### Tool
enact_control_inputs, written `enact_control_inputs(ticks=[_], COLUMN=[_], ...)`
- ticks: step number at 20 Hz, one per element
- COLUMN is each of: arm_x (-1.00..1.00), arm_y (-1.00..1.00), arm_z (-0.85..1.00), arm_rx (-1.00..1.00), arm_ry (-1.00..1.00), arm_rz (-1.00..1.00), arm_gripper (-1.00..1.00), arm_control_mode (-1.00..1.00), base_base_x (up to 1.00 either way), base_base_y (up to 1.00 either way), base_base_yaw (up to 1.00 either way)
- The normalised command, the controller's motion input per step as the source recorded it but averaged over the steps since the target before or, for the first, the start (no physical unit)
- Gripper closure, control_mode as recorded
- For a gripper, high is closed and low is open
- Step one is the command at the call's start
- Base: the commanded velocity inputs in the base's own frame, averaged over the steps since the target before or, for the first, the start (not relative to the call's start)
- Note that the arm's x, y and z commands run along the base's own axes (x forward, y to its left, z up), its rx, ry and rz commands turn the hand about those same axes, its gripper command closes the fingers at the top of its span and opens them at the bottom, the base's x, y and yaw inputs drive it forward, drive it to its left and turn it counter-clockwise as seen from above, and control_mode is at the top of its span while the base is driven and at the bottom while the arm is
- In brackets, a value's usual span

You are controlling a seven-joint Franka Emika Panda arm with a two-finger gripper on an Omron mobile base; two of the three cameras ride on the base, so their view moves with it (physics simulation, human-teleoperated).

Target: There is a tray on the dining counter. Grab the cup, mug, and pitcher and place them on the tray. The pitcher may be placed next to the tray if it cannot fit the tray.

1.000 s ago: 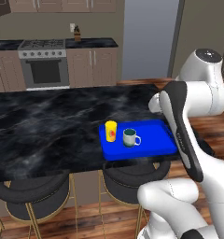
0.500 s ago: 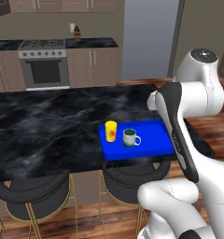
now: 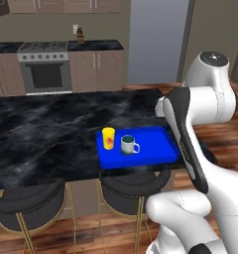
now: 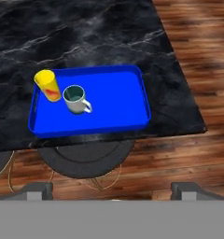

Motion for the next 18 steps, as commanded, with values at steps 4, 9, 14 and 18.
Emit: enact_control_inputs(ticks=[4, 9, 14, 18], arm_x=[0.0, 0.0, 0.0, 0.0], arm_y=[0.0, 0.0, 0.0, 0.0], arm_z=[0.0, 0.0, 0.0, 0.0], arm_rx=[0.0, 0.0, 0.0, 0.0], arm_ry=[0.0, 0.0, 0.0, 0.0], arm_rz=[0.0, 0.0, 0.0, 0.0], arm_gripper=[-1.0, -1.0, -1.0, -1.0], arm_control_mode=[1.0, 1.0, 1.0, 1.0], base_base_x=[-0.75, -0.59, -0.12, 0.07], base_base_y=[-1.0, -1.0, -1.0, -1.0], base_base_yaw=[0.04, 0.05, 0.01, 0.0])
